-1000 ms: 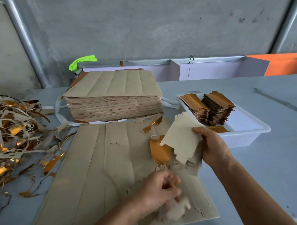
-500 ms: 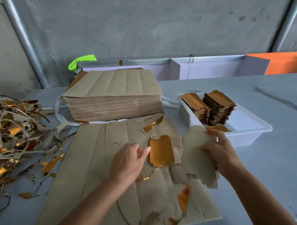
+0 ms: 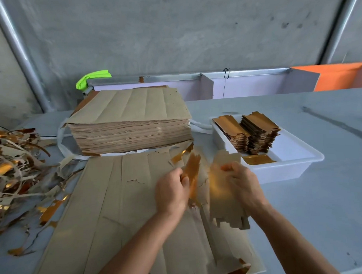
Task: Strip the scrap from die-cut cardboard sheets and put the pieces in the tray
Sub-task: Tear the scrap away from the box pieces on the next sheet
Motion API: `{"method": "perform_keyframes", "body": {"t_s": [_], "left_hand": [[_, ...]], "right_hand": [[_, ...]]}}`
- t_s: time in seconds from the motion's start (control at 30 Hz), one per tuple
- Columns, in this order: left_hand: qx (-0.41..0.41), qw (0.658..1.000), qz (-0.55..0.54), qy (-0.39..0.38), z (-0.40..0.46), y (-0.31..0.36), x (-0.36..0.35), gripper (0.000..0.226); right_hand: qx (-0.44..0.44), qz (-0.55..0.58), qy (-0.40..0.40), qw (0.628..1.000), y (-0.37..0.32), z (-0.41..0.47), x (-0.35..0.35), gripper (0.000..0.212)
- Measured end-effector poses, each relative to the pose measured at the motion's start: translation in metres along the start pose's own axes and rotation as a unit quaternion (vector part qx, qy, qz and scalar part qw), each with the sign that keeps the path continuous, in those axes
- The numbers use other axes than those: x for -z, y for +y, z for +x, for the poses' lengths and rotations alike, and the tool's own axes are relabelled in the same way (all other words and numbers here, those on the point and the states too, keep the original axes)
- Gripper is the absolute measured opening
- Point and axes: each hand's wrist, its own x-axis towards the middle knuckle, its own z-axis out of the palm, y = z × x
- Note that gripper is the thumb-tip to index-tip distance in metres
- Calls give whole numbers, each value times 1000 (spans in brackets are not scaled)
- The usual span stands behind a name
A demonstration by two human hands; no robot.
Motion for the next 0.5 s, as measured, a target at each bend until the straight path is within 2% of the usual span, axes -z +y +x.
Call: {"method": "perform_keyframes", "body": {"t_s": [0.1, 0.2, 0.27, 0.33, 0.4, 0.43, 0.5], "left_hand": [[-96, 995, -2, 13, -25, 20, 1, 13], [-177, 982, -66, 4, -49, 33, -6, 16], [-192, 975, -101, -38, -59, 34, -8, 21], [-179, 973, -123, -80, -57, 26, -7, 29], [-124, 982, -141, -38, -44, 12, -5, 25], [-95, 989, -111, -6, -32, 6, -5, 23], [-55, 998, -27, -12, -7, -4, -4, 48]], "right_hand": [[-13, 68, -34, 997, -11, -6, -15, 20], [-41, 162, -38, 985, -12, -12, -27, 22], [-68, 173, -15, 983, -8, -12, -23, 5], [-81, 168, 5, 982, -3, -11, -13, 25], [-69, 181, -13, 981, 1, -12, -4, 29], [-55, 182, -33, 981, 2, -13, -1, 29], [-22, 158, -72, 985, 0, -16, 2, 29]]}}
